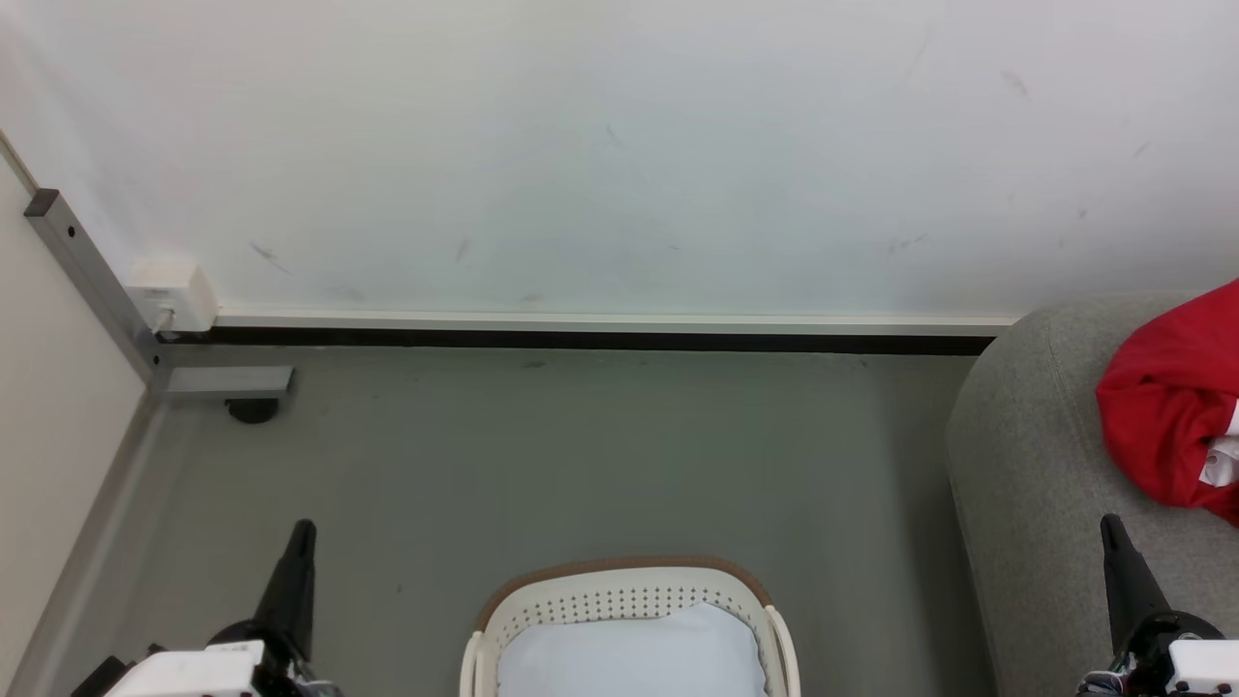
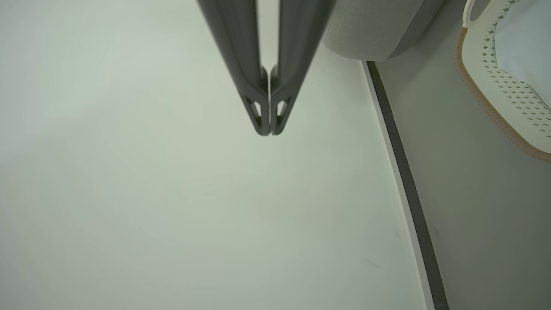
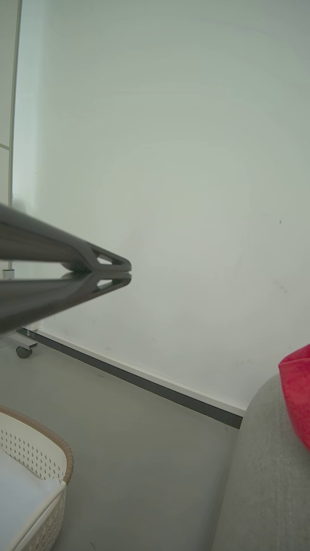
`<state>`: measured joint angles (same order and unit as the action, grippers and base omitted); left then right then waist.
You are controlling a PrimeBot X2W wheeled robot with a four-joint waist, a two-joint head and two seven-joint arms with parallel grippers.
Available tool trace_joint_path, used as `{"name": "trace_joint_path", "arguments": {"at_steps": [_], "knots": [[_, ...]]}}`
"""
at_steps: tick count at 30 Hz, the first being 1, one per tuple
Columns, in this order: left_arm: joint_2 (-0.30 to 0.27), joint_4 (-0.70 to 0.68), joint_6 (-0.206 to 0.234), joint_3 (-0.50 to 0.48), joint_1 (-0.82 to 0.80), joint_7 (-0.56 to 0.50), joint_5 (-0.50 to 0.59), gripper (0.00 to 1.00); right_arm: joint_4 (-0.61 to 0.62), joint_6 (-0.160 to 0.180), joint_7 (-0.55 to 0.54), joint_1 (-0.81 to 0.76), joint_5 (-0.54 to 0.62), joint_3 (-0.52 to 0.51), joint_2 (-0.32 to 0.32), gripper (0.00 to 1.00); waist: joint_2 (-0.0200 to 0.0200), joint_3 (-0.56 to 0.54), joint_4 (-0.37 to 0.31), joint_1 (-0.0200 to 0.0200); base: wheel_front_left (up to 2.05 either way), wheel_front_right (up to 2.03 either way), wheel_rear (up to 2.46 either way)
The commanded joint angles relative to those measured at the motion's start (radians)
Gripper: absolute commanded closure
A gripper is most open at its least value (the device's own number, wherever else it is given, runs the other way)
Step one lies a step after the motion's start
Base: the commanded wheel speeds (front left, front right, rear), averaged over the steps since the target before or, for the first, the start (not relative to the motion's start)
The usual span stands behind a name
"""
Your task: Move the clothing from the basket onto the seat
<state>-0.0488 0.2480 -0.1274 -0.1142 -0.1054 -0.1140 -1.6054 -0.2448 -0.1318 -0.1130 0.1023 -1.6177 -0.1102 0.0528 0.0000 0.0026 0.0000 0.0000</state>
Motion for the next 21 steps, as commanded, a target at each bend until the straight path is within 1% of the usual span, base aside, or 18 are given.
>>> {"name": "trace_joint_path", "arguments": {"at_steps": [1, 21], "knots": [[-0.002, -0.003, -0.006, -0.003, -0.008, -0.004, -0.013, 1.00, -0.003, 0.002, -0.001, 0.013, 0.005, -0.005, -0.001, 1.00, 0.0000, 0.000, 0.000, 0.0000, 0.00, 0.00, 0.00], [-0.002, -0.003, -0.006, -0.003, -0.008, -0.004, -0.013, 1.00, -0.003, 0.002, -0.002, 0.014, 0.006, -0.006, -0.002, 1.00, 0.0000, 0.000, 0.000, 0.0000, 0.00, 0.00, 0.00]]}}
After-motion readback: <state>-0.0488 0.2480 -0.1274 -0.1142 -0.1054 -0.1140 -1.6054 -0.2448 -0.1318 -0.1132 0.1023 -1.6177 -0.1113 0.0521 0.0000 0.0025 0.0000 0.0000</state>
